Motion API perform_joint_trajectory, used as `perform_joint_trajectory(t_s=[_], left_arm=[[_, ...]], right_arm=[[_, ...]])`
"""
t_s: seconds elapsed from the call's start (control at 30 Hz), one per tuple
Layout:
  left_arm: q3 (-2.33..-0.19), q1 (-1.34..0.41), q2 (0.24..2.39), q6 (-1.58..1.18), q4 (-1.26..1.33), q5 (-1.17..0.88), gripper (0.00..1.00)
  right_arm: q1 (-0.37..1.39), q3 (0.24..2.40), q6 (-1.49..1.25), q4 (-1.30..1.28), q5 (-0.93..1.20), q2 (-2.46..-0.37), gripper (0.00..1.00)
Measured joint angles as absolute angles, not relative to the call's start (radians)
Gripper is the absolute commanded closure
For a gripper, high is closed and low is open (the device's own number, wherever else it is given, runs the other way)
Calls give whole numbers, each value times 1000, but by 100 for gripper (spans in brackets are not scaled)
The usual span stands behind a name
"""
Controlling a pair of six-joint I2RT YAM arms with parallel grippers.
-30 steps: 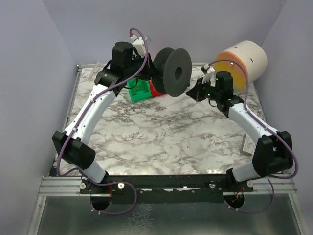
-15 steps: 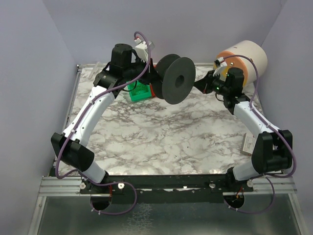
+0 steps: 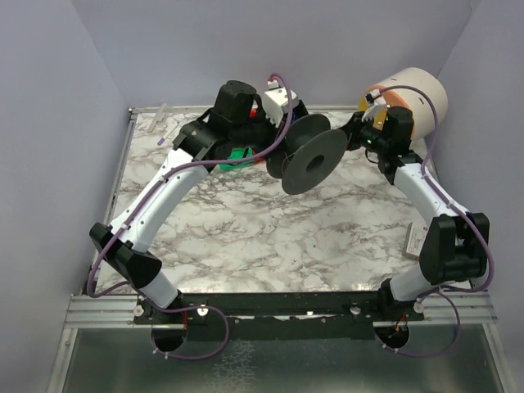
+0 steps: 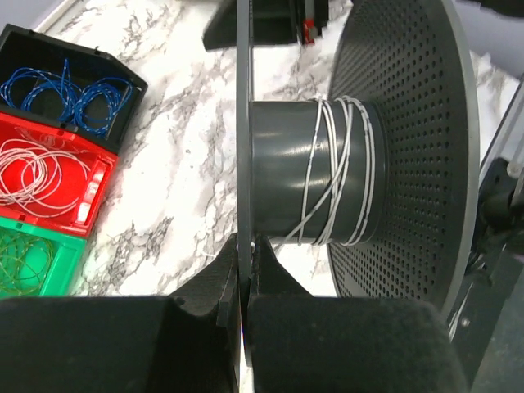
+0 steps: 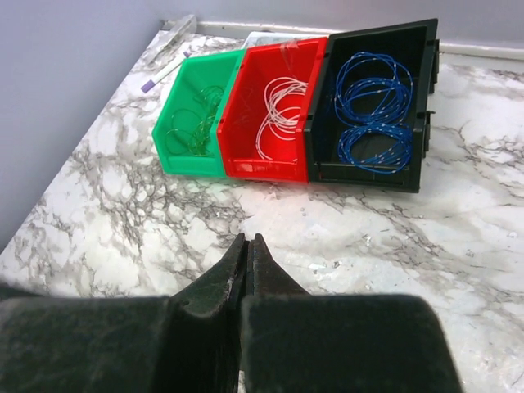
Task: Wrap the cables
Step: Wrap the cable around the cable reel.
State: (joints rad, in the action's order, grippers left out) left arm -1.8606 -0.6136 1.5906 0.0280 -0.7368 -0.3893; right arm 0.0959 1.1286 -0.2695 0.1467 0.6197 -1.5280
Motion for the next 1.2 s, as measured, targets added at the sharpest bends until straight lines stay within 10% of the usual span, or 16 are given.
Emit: perform_joint_trajectory(t_s=[0.27, 0.9, 1.2], left_arm=[[-1900, -649, 1595, 123, -810, -249, 100], [-2216, -642, 1673, 73, -763, -156, 100], [-2233, -642, 1713, -11, -738, -75, 100]], right_arm=[[81, 1176, -205, 104, 686, -1528, 99], [63, 938, 113, 209, 1136, -1511, 26], [112, 912, 160, 326, 1245, -1490, 22]])
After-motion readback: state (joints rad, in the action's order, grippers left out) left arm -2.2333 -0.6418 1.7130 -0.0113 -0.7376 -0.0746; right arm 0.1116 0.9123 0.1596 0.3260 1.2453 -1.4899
